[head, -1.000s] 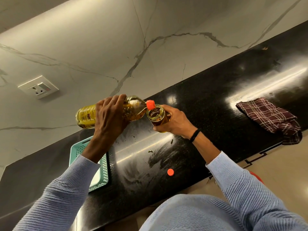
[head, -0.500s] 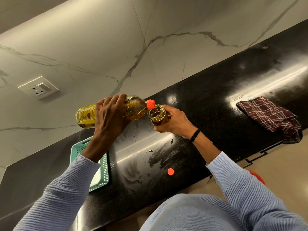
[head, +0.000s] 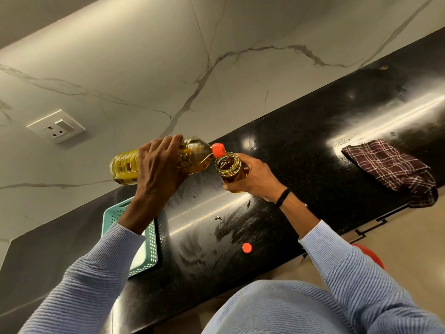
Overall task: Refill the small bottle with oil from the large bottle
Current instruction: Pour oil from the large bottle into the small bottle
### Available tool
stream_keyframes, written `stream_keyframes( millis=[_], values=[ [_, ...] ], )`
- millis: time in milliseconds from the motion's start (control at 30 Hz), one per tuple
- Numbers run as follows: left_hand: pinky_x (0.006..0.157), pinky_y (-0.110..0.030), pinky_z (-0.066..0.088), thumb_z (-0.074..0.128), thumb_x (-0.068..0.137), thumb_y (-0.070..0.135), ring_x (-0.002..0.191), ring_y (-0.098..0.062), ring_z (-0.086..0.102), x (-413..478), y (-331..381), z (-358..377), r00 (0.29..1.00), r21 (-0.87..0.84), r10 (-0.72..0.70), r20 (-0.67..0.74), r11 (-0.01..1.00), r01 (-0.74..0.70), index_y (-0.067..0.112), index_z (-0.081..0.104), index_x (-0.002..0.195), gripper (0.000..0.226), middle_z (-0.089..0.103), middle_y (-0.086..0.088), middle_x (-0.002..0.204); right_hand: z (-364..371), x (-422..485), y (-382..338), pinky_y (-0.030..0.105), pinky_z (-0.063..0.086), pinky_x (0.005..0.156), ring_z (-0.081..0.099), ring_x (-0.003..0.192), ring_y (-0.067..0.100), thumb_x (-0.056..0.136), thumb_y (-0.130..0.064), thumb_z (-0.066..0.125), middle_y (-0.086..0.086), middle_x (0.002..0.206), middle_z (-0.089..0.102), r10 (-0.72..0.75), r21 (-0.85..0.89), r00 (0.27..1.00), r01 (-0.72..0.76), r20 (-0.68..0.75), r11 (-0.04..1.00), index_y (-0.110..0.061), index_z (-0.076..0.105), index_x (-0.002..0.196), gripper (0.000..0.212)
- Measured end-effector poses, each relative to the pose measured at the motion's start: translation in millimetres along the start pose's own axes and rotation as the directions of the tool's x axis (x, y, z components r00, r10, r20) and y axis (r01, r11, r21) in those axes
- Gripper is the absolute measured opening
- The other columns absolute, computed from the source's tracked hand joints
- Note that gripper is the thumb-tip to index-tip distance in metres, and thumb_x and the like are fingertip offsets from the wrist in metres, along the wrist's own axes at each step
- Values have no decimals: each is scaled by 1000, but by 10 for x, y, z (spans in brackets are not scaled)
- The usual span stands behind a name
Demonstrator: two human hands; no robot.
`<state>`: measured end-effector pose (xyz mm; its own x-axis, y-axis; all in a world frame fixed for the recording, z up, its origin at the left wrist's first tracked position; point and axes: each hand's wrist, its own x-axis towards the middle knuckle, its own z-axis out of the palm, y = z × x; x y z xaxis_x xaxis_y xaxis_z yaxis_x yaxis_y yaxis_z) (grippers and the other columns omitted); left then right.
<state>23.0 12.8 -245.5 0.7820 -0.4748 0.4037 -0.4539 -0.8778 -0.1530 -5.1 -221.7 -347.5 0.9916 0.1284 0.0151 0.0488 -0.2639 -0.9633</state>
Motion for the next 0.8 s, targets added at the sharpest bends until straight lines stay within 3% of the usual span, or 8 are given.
stream_keyframes(
  millis=[300,567,800],
  values=[
    [93,-50,42,91,62,38,102,-37,62,-7,4,2,1000,-6,-2,1,1000,2,9,52,124,78,65,-16,115,14,-7,65,30,51,99,59,115,12,68,-26,90,-7,123,65,4,17,1000,-4,5,1000,-24,54,132,73],
    [92,-51,42,92,61,36,102,-37,62,-9,1,1,1000,-2,1,1,1000,-1,8,52,125,79,65,-16,115,17,-1,98,21,48,93,58,115,11,68,-26,90,-8,123,64,15,33,1000,-16,11,999,-25,54,133,73],
    [90,-48,43,92,61,35,100,-35,62,-1,-13,23,1000,15,13,-1,1000,-13,9,53,123,78,65,-15,113,23,21,116,28,52,96,59,115,10,66,-28,91,-10,121,65,10,34,1000,-10,6,999,-28,55,132,75]
  ],
)
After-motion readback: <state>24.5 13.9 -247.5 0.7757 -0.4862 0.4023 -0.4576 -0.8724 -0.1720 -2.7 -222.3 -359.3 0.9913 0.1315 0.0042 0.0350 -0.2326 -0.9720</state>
